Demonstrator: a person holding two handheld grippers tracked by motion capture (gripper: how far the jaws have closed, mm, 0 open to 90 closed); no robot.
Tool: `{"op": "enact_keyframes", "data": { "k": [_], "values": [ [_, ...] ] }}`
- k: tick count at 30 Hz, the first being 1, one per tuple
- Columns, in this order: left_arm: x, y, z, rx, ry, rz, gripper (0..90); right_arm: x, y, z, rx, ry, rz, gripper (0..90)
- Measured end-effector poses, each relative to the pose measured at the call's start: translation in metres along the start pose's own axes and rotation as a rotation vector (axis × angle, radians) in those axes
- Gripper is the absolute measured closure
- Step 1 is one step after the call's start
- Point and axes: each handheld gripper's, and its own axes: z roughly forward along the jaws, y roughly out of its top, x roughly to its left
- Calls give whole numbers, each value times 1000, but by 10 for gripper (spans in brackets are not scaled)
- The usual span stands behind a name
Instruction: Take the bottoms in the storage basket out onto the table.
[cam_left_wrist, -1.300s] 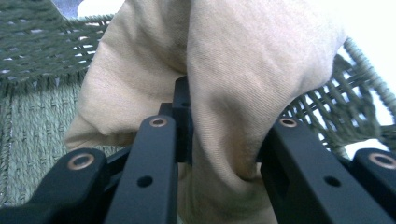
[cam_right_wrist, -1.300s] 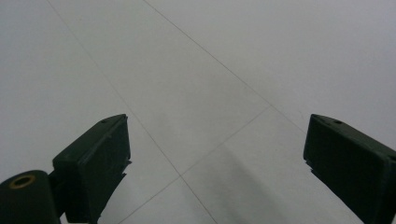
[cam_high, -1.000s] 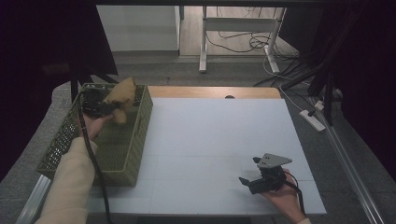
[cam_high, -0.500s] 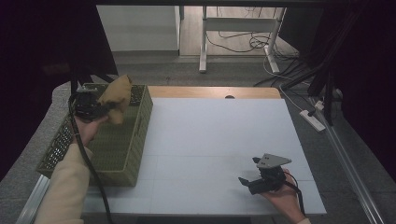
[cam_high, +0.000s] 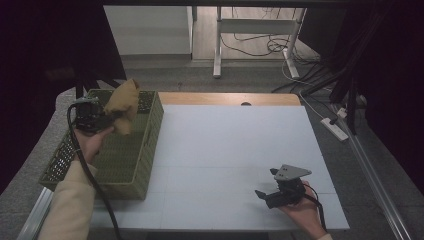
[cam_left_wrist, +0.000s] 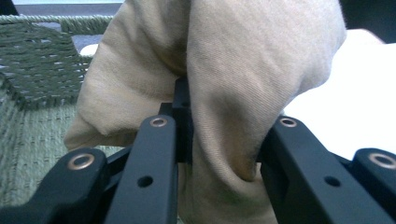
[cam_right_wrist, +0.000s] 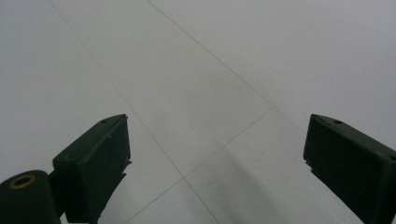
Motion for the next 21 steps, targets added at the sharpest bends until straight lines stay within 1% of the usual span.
{"op": "enact_keyframes", "data": {
  "k": [3, 6, 13, 16, 17, 21],
  "values": [
    [-3, -2, -3, -14, -10, 5, 723, 0, 0, 0, 1, -1, 0, 74],
    [-5, -3, -6, -23, -8, 16, 723, 0, 0, 0, 5, -2, -2, 74],
    [-10, -8, -17, -59, -33, 7, 723, 1, 0, 0, 12, -6, -2, 74],
    [-13, -9, -19, -64, -43, 6, 723, 1, 0, 1, 13, -6, -3, 74],
    [-16, -10, -22, -72, -47, 16, 723, 1, 0, 1, 12, -8, -3, 74],
    [-20, -11, -26, -83, -56, 27, 723, 2, 0, 1, 13, -9, -3, 74]
  ]
}}
